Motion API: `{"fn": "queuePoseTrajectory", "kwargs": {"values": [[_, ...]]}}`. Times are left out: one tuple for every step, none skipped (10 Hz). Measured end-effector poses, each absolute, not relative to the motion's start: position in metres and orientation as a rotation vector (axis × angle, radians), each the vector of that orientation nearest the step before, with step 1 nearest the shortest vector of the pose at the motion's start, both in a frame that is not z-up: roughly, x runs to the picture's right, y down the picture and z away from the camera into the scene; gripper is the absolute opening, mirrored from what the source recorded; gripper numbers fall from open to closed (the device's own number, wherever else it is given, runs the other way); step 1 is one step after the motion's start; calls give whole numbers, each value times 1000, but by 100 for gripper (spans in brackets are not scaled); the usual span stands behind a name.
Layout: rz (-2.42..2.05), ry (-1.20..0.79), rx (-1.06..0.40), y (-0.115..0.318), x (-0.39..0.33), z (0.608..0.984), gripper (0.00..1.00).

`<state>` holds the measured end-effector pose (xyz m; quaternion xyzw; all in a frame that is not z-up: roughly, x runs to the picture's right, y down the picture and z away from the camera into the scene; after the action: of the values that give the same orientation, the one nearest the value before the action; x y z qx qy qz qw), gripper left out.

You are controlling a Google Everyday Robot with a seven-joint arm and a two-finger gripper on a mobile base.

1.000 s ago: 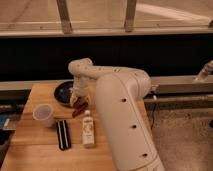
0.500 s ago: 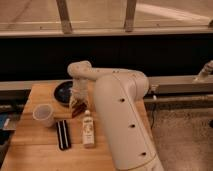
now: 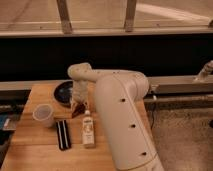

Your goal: Place the pepper in the ceramic cup

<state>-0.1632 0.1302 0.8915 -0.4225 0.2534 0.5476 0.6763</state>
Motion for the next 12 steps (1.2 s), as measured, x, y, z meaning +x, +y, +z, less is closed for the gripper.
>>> {"fn": "queuePoseTrajectory", "kwargs": {"values": [[1223,564,-950,130,-166,891,26],[1219,562,-951,131,-167,892,18],[1219,556,-953,130,-168,893,8],[1222,545,-955,128,-169,896,1],[1223,537,-957,127,-171,898,0],[1226,533,-958,126,-170,899,0],[1232,532,-961,126,-169,901,0],[1230,534,-958,127,-167,902,0],[1234,538,-955,128,-164,903,0],[1243,549,-947,128,-156,903,0],[1244,550,-947,128,-156,903,0],[1243,552,-942,128,-156,902,0]]}}
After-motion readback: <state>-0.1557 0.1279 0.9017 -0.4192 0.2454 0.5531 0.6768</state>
